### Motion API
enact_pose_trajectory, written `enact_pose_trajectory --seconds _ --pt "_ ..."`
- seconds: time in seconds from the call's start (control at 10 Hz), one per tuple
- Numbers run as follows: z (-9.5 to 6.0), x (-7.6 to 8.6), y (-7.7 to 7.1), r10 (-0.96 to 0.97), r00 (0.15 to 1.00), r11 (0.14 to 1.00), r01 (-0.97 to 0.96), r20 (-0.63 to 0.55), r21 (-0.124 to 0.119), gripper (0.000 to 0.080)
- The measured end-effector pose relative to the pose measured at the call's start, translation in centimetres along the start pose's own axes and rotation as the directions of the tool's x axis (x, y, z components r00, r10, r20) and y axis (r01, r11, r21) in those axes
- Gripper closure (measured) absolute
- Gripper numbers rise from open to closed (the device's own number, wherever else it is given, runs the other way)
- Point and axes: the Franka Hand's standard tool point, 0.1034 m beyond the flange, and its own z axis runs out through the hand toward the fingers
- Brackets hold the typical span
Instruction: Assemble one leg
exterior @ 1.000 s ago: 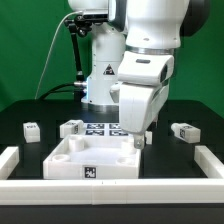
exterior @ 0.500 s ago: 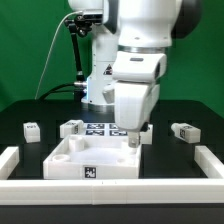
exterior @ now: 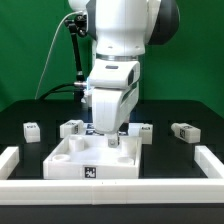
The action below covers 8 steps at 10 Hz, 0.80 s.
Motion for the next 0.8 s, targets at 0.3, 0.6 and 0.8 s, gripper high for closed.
enact_pose_trajectory --seconds 0.3,0.6,0.8 --pt "0.4 -0.6 -0.5 -0.029 1.0 1.0 0.029 -0.004 -0.002 0.015" --pt "2.3 -2.4 -2.7 -0.062 0.998 0.998 0.063 -0.011 0.012 0.015" --pt "3.3 -3.0 -2.9 -0.136 0.991 0.991 0.136 -0.018 0.015 0.015"
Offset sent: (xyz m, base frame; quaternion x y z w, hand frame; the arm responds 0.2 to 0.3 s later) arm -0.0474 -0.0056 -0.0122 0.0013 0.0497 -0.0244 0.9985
